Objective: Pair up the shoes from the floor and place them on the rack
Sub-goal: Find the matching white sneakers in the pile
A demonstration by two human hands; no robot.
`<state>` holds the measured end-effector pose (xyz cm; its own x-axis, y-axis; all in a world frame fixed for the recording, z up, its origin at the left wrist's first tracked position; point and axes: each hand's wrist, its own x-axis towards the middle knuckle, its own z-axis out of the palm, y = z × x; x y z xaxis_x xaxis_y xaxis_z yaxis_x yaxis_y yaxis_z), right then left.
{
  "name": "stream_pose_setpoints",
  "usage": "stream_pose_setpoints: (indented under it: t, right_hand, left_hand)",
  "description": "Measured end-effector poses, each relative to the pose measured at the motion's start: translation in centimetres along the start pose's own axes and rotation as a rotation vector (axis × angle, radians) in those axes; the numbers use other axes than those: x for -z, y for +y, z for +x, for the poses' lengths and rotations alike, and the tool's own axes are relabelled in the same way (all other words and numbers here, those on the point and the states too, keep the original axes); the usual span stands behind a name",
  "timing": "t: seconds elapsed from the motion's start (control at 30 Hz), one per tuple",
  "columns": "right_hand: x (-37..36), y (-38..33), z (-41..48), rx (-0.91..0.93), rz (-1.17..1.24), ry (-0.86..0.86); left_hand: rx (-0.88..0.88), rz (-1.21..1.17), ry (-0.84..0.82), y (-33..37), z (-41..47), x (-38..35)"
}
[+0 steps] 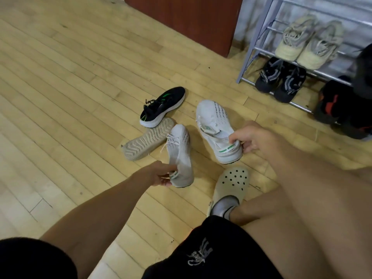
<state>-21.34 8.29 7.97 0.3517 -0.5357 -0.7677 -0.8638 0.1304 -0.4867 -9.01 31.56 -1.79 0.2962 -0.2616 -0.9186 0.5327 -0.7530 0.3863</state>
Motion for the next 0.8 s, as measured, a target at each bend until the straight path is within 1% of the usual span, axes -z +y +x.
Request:
stream_pose_setpoints:
  t: [0.17,0.3,0.37,0.43,0.5,0.6,0.73,0.8]
  right_hand:
    - [4.5,-2.8,-3.5,0.095,0.12,0.093]
    - [10.3,-3.2,-6.0,0.18,0.16,0.292]
    - [13.1,-2.8,-7.3,0.186,0.189,0.35]
    - [16.1,-2.0,-8.2,0.185,0.255,0.406]
    - [18.1,-1.4,-8.3,0.188,0.307,0.418]
    - [22.1,-0.7,-8.0,0.199,0.423,0.464]
    - [27.6,-0.7,-5.3,0.226,0.526,0.511]
    - [30.0,-1.2,-3.6,0.23,0.541,0.546]
  left_hand:
    - [-0.266,0.008,-0.014,9.2,-4.8,0.3]
    - [-0.45,0.056,0.009,16.3,-9.5,-2.3]
    - [-0.523,0.09,0.007,19.3,-11.3,-4.1]
    - [-0.572,0.142,0.001,22.2,-12.7,-6.6]
    - [-0.612,0.177,0.015,24.4,-13.3,-8.4]
    - [-0.669,0.221,-0.011,28.5,-14.1,-12.6]
    - [-0.74,0.255,-0.032,34.4,-13.9,-17.8]
    - [-0.754,0.286,-0.024,37.3,-13.7,-20.1]
